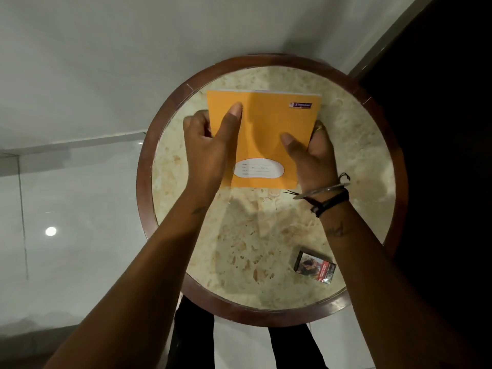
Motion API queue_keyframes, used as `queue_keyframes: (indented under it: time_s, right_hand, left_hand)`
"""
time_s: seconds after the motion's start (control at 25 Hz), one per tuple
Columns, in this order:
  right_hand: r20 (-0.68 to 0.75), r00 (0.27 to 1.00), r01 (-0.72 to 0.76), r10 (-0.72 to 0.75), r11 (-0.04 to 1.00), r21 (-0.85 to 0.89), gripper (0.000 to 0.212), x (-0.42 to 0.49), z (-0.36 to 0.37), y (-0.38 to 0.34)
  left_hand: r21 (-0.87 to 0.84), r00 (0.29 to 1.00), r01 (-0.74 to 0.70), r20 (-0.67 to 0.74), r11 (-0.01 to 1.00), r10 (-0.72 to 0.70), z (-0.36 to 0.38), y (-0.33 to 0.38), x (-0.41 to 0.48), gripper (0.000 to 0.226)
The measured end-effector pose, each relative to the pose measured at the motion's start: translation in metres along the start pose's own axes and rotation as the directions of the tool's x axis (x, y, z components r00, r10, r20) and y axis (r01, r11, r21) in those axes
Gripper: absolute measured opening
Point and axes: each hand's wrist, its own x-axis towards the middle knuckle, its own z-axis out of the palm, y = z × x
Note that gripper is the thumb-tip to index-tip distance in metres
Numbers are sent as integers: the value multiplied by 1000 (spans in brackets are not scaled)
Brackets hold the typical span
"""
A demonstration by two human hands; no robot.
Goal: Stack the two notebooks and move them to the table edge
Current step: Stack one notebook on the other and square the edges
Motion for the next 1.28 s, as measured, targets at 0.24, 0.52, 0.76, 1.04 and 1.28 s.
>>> queue_keyframes:
  time_s: [0.24, 0.52, 0.76, 1.04, 1.28]
  right_hand:
    - [17, 1000, 3, 0, 987, -158, 46, -25, -14, 21]
    - [-95, 995, -57, 33, 962, -268, 52, -3, -22, 16]
    - [-289, 934, -317, 208, 857, -407, 33, 113, -46, -14]
    - [-399, 888, -428, 227, 727, -538, 34, 148, -79, 12]
    - [-421, 899, -395, 122, 639, -660, 41, 143, -81, 14]
  left_hand:
    - [53, 969, -247, 46, 968, 244, 10, -27, -45, 37]
    - [217, 959, -279, 107, 935, 262, 35, -48, -31, 48]
    - [334, 999, 21, -35, 942, -10, 116, 3, 56, 13]
    - [512, 990, 135, -25, 849, -142, 154, -11, 82, 31]
    - [583, 997, 69, -23, 809, -68, 149, -12, 68, 42]
